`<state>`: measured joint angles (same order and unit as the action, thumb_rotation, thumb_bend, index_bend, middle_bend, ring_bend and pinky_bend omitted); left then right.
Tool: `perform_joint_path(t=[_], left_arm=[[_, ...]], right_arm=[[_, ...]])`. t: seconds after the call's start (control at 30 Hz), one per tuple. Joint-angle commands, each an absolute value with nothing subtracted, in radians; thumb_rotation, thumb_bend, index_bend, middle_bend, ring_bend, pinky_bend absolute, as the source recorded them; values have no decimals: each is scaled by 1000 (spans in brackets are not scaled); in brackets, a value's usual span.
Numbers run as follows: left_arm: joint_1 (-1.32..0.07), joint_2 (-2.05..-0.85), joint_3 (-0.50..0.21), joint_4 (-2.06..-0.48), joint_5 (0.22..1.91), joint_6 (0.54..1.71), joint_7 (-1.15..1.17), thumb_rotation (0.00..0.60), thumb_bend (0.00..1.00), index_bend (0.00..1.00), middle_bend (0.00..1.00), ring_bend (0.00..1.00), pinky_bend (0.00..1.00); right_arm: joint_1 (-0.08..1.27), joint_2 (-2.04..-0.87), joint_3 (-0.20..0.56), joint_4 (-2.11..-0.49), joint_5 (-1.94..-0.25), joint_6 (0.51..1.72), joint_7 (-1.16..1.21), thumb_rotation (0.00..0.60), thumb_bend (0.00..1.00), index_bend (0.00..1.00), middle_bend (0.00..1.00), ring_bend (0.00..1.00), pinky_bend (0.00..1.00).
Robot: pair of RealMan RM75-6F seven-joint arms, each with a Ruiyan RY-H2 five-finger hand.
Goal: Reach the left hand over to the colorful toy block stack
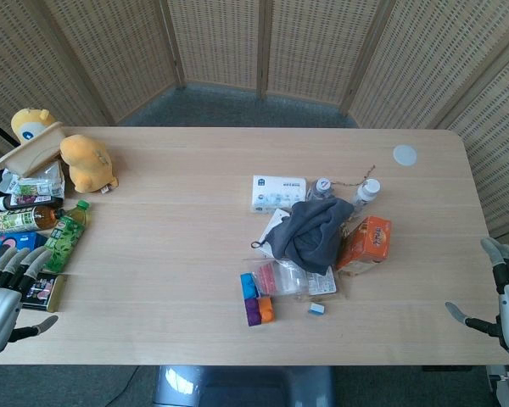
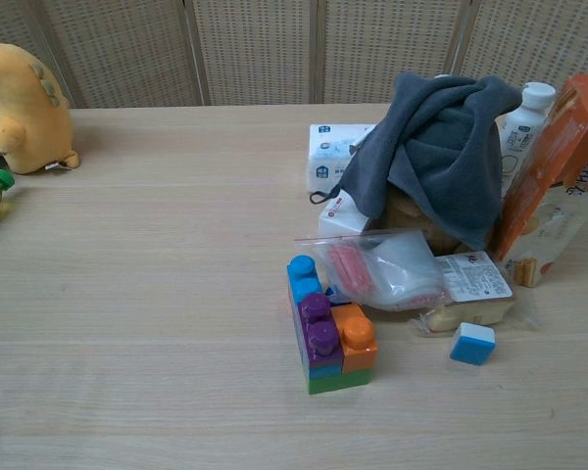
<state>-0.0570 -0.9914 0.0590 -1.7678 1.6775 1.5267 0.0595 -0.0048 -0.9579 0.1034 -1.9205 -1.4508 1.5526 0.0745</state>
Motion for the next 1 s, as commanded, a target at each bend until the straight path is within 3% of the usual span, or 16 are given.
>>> perform_joint_path(t=[0.03,0.3,0.4,0.63,1.0], left_arm=[[-58,-993,60,-1766,1679,1524,59,600,0,0,0,0,0],[-92,-1034,68,-1727,1740,1487,61,600,0,0,0,0,0],[-168,-1081,48,-1645,1874,1471,88,600,0,0,0,0,0],[-456,-1142,9,-1529,2141,1314,49,600,0,0,0,0,0],[-705,-1311,8,-1378,2240,1177,-2,600,0,0,0,0,0]], right_arm=[[-5,-959,102,-1921,-1452,1552,72,600,0,0,0,0,0],[-7,-957,106,-1923,-1446,1558,77,600,0,0,0,0,0],[-5,-956,108,-1923,-1442,1555,83,600,0,0,0,0,0],[-8,-953,102,-1926,-1457,1559,84,600,0,0,0,0,0],[-11,-941,102,-1932,-1460,1561,104,600,0,0,0,0,0]])
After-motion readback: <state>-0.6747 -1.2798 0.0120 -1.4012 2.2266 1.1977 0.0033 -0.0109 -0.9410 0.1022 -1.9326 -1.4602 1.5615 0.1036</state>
